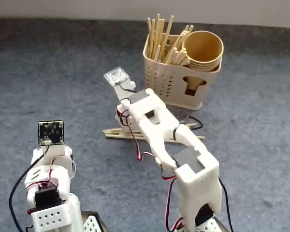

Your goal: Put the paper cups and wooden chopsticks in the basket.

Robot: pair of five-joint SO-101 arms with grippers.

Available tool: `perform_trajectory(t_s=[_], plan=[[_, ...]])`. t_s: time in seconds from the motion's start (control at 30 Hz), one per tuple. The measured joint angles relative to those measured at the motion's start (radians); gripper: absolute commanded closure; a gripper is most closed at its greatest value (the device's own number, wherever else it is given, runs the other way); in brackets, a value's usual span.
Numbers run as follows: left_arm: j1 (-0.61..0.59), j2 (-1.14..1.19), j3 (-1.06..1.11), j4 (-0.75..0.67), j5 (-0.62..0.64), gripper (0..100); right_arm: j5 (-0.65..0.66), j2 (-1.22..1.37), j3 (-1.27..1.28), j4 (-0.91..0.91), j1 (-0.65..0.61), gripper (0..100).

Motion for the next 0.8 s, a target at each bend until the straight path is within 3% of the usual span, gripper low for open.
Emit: perform_trajectory(t_s=[0.17, 0.37, 0.57, 0.8], plan=[[0.000, 0.000, 0.000, 0.000, 0.000, 98, 0.011, -0.058, 0.000, 0.181, 0.000, 88.2], [0.000, 0.000, 0.000, 0.000, 0.000, 98, 0.264, -0.133, 0.000, 0.351, 0.000, 88.2], [0.000, 0.000, 0.000, 0.000, 0.000, 98, 0.295, -0.195, 0.000, 0.368, 0.000, 86.8], [0.000, 0.000, 0.000, 0.000, 0.000, 98, 0.379, -0.196, 0.002, 0.330, -0.044, 72.8]])
